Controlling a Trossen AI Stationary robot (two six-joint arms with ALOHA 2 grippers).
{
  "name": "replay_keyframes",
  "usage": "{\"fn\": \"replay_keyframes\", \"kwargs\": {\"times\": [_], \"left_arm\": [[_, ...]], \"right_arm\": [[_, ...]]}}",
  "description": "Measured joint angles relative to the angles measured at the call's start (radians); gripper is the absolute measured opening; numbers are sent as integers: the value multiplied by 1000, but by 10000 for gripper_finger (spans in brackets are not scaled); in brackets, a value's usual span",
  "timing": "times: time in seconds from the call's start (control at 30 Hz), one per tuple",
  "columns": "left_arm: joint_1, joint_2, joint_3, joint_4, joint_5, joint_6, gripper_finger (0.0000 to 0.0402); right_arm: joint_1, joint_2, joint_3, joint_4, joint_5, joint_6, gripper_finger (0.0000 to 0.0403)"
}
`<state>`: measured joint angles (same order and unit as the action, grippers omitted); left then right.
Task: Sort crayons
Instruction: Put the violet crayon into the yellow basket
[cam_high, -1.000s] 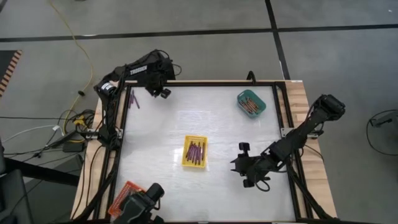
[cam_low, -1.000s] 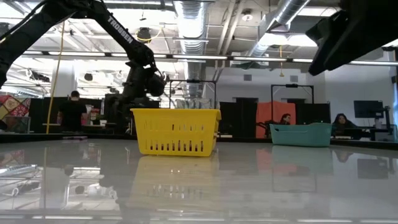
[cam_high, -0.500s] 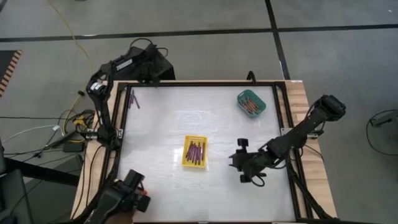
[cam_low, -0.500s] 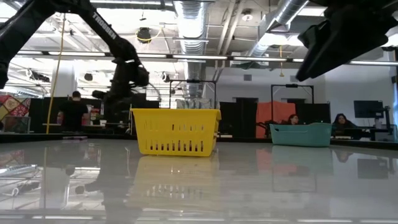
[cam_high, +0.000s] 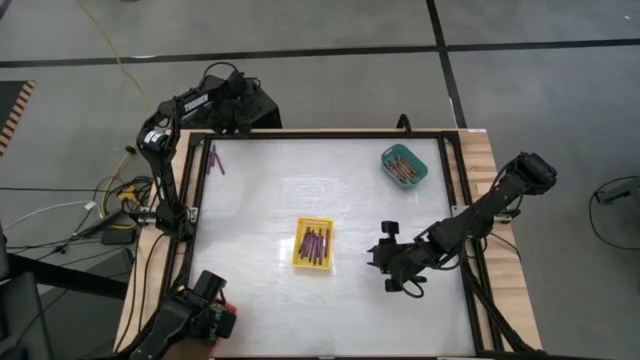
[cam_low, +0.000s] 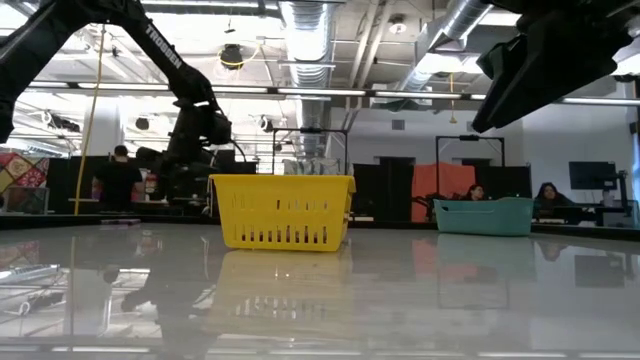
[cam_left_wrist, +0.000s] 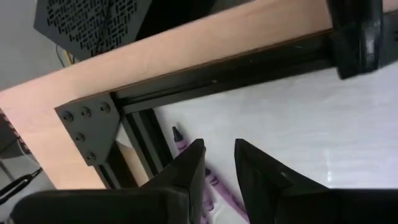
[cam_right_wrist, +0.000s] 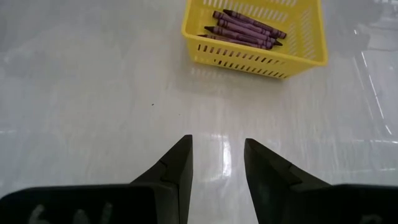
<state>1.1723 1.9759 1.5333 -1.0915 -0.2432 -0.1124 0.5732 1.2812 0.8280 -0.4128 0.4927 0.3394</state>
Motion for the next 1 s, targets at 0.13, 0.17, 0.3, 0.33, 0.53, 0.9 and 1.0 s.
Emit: {"fn": "replay_keyframes", "kwargs": {"times": [0.13, 0.17, 0.3, 0.33, 0.53, 0.9, 1.0], "left_arm": [[-1, 0, 0, -20, 102, 23, 89], [-1, 0, 0, -18, 143, 23, 91], [-26, -20, 0, -20, 283, 36, 98], [-41, -31, 0, -25, 312, 37, 98], [-211, -123, -16, -80, 324, 39, 99], [-274, -422, -465, 54, 211, -153, 99], [-228, -538, -596, 102, 253, -206, 99]], "right_arm": [[0, 0, 0, -1, 1, -8, 138], [0, 0, 0, -1, 1, -9, 138], [0, 0, 0, -1, 1, -9, 138], [0, 0, 0, -1, 2, -8, 138], [0, 0, 0, 6, 5, -9, 138], [18, 0, 0, 29, 6, -26, 138], [32, 0, 0, 35, 6, -26, 138]]}}
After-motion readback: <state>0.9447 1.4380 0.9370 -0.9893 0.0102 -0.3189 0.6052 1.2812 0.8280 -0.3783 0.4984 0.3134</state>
